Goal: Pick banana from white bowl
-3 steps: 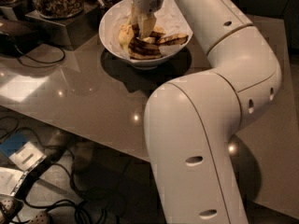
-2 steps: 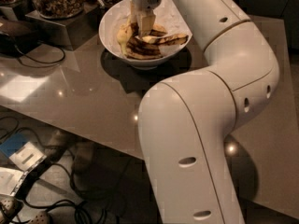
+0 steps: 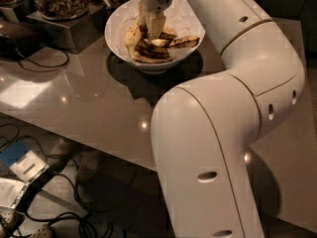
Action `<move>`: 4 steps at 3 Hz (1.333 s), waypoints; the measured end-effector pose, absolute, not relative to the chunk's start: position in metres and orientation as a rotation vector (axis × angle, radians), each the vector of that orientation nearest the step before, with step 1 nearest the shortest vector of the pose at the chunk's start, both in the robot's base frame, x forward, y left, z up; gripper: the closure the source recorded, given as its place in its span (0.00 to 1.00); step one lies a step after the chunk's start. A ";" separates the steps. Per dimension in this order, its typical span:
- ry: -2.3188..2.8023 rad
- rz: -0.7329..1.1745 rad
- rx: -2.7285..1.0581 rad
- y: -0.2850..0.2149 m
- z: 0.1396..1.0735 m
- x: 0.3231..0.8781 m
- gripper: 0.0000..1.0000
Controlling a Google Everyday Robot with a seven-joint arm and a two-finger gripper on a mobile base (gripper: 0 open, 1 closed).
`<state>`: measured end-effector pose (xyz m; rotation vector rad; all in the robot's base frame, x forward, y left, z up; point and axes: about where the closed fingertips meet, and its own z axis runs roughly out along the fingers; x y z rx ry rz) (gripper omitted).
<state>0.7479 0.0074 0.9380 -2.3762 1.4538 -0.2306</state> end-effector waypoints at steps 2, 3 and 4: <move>1.496 -0.171 -2.376 -0.006 0.934 0.712 1.00; 1.510 -0.195 -2.374 -0.006 0.936 0.711 1.00; 1.541 -0.226 -2.376 -0.011 0.946 0.695 1.00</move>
Offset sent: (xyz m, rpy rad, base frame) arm -0.0848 -0.0341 -0.0027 -0.0100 0.1070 -0.0416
